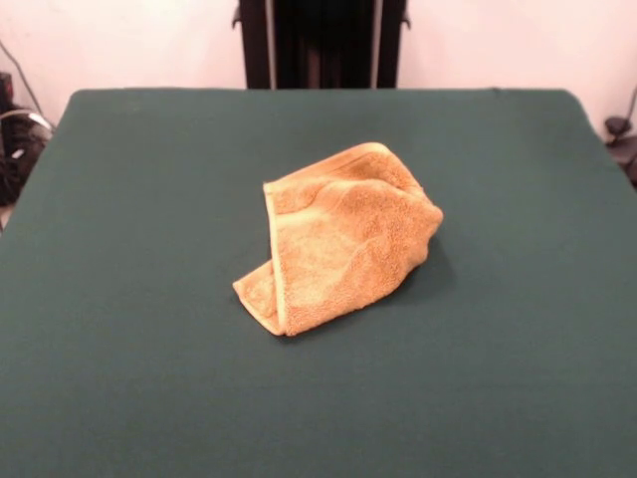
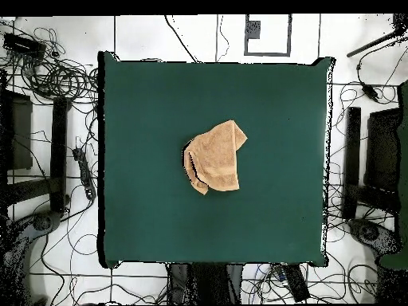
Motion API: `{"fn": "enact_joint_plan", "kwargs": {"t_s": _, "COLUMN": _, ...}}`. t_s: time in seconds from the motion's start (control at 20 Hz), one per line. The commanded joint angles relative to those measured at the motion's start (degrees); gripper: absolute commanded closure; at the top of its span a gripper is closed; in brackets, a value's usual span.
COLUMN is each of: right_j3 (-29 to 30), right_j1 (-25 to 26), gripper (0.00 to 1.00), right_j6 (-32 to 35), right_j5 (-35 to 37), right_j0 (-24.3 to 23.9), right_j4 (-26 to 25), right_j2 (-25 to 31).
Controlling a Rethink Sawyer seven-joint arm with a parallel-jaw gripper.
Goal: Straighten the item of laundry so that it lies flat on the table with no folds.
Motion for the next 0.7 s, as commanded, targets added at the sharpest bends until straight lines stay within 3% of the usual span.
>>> {"fn": "enact_joint_plan", "kwargs": {"t_s": 0.05, "right_j3": -3.7, "right_j1": -0.9, "gripper": 0.0, "right_j6": 27.6, "right_j5": 3.2, "right_j0": 2.8, "right_j4": -9.1, "right_j2": -0.4}}
{"fn": "enact_joint_plan", "kwargs": {"t_s": 0.25, "right_j3": -0.2, "right_j1": 1.5, "gripper": 0.0, "right_j6": 25.4, "right_j5": -2.0, "right_j0": 3.0, "right_j4": -9.3, "right_j2": -1.5}}
{"fn": "enact_joint_plan", "kwargs": {"t_s": 0.7, "right_j3": 9.6, "right_j1": 14.3, "gripper": 0.0, "right_j6": 20.9, "right_j5": -24.6, "right_j0": 1.2, "right_j4": -8.1, "right_j2": -2.1}}
